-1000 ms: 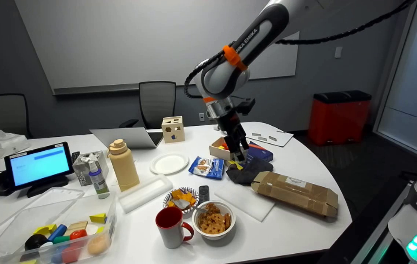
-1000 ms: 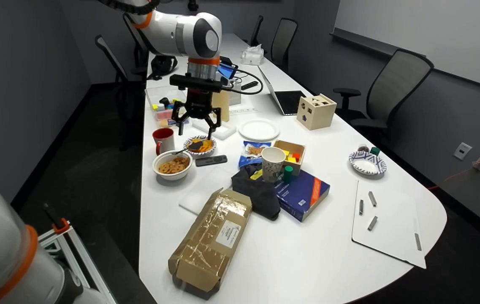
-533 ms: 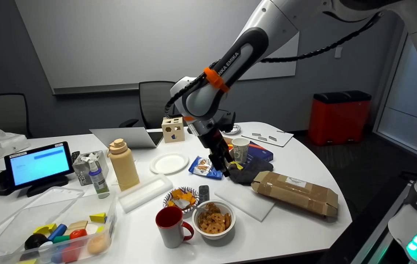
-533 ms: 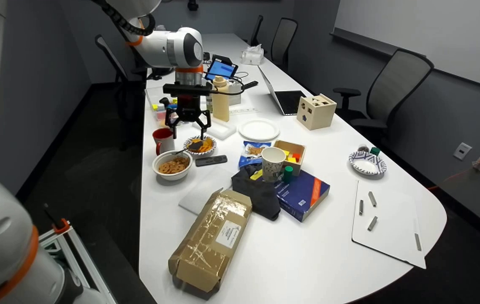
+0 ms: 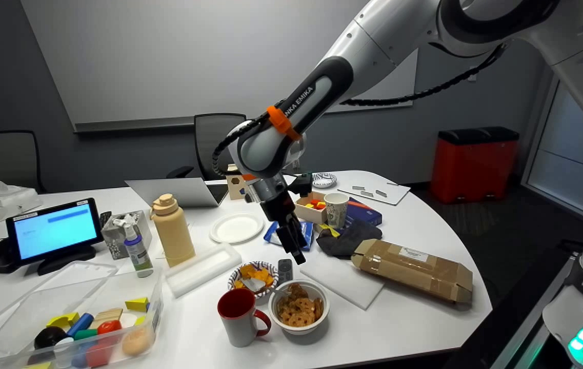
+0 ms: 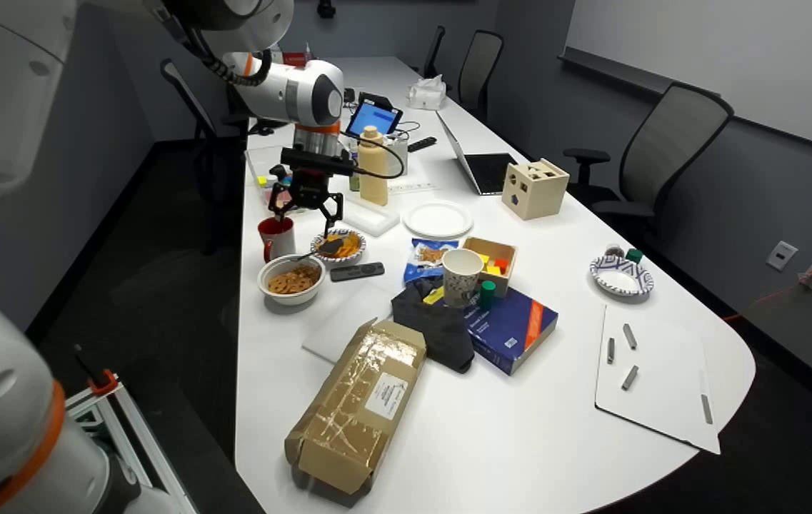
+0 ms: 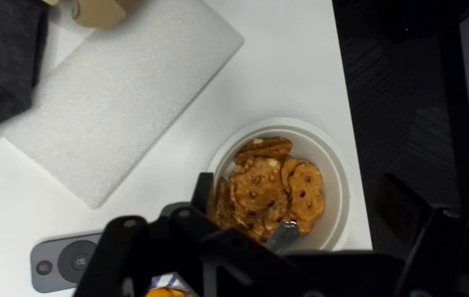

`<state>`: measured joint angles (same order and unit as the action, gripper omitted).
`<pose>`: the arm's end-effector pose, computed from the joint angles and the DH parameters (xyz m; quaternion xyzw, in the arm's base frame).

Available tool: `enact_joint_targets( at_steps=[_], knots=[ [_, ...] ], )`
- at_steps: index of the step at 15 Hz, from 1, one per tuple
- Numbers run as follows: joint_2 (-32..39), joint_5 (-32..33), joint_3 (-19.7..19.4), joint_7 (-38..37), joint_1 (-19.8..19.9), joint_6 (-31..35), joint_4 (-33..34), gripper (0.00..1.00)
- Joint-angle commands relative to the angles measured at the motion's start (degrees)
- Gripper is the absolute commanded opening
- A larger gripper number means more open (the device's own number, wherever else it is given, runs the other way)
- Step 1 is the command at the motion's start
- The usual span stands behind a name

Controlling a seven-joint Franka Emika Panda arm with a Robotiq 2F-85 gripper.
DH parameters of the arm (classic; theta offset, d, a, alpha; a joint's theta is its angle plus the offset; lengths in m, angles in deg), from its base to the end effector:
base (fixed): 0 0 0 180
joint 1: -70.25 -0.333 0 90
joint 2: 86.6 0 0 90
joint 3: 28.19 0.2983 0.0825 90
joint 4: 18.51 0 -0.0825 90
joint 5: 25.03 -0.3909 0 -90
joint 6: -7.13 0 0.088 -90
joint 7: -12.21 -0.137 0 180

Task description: Use the spatula to stir in the bowl

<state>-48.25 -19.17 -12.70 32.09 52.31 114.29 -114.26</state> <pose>0.5157 0.3226 0.1529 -0.8634 -0.4521 0.2234 0.0168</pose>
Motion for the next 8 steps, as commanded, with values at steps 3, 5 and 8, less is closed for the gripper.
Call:
enact_joint_targets(
  at_steps=[3, 5, 8],
  knots=[
    [3.0, -1.5, 1.2, 3.6, 0.5, -1.8, 2.8, 1.0],
    [3.8, -1.7, 1.4, 4.4, 0.6, -1.9, 3.5, 1.0],
    [4.0, -1.8, 1.5, 4.7, 0.7, -2.1, 3.9, 1.0]
  ],
)
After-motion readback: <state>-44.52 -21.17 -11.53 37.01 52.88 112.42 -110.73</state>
